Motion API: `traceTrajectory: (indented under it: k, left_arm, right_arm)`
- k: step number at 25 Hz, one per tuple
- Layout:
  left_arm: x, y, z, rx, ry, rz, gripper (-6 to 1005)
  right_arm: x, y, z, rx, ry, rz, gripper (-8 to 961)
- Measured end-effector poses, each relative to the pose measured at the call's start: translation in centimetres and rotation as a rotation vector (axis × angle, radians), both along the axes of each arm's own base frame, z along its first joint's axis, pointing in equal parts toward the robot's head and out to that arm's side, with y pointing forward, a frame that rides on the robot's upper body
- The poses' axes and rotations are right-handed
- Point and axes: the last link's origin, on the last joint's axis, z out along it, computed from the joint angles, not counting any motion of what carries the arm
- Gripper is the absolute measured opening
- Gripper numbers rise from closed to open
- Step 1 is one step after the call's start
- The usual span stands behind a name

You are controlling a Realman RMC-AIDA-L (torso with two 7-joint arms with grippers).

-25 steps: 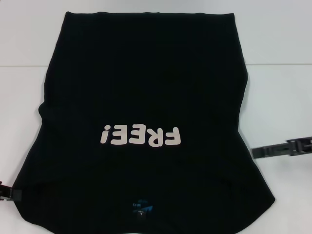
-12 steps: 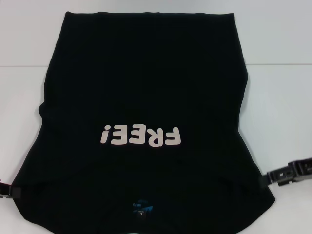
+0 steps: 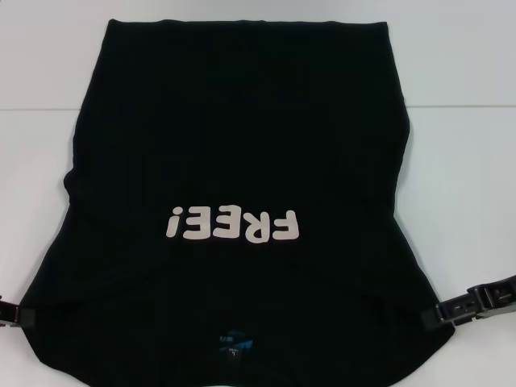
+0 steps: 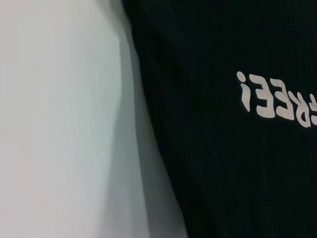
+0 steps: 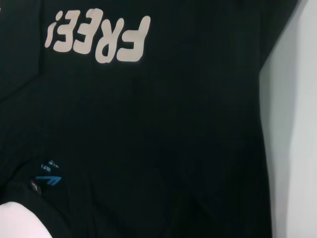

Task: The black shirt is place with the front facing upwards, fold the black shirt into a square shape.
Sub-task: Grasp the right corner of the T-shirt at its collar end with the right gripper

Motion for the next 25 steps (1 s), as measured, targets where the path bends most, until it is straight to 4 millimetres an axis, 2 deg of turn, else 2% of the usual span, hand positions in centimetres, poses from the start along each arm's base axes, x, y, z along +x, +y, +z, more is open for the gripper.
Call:
traceTrajectory:
  k: [16,25]
  left_arm:
    - [0.0,0.0,0.0,0.001,0.0,0.003,33]
    - [0.0,0.0,0.0,0.0,-0.003,0.008,34]
  right_arm:
    - [0.1,-0.3,-0.7,-0.013,-0.008,0.007,820]
    - [-1.1,-0.1,-2.1,-0.047,0.021,0.035,818]
